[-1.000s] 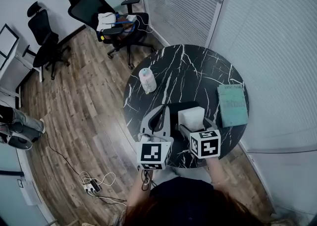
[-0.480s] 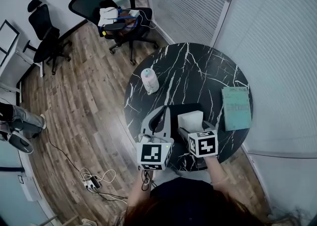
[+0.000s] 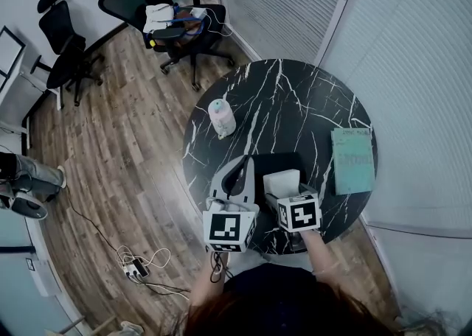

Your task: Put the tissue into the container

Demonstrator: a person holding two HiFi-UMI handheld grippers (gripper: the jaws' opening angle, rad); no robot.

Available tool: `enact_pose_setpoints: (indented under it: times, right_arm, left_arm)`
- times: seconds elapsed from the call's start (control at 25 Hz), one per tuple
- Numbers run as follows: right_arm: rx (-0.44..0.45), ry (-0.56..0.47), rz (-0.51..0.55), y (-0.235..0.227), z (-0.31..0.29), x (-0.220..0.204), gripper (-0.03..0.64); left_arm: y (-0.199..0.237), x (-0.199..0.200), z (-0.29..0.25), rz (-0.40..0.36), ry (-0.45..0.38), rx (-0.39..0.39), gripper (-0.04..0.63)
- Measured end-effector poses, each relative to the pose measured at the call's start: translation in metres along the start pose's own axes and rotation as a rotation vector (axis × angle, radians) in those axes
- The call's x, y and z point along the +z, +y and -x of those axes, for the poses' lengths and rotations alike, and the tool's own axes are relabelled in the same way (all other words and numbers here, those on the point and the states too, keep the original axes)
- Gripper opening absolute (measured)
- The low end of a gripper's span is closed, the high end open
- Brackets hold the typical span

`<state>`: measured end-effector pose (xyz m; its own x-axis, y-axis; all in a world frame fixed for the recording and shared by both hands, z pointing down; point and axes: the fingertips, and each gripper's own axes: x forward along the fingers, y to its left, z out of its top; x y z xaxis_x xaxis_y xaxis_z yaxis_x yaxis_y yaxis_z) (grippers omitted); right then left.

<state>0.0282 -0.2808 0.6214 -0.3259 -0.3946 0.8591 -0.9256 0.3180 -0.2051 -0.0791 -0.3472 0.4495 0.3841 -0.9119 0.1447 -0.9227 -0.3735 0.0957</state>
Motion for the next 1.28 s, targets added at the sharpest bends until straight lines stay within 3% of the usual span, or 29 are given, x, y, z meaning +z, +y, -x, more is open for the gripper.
enact_pose_setpoints:
  times: [0.88,1.28]
  right_arm:
    - [-0.021,0.048,0.053,0.007,-0.008,-0.010,0.419]
    - [-0.038,0.088,-0.006,-0.002,-0.015,-0.019,0.417]
  left_arm:
    - [-0.002,-0.013,-0.005,0.013,0.029,-0.007,0.029]
    - [-0.001,-0.014,-0.007,0.016,0.033,-0.011,0.029]
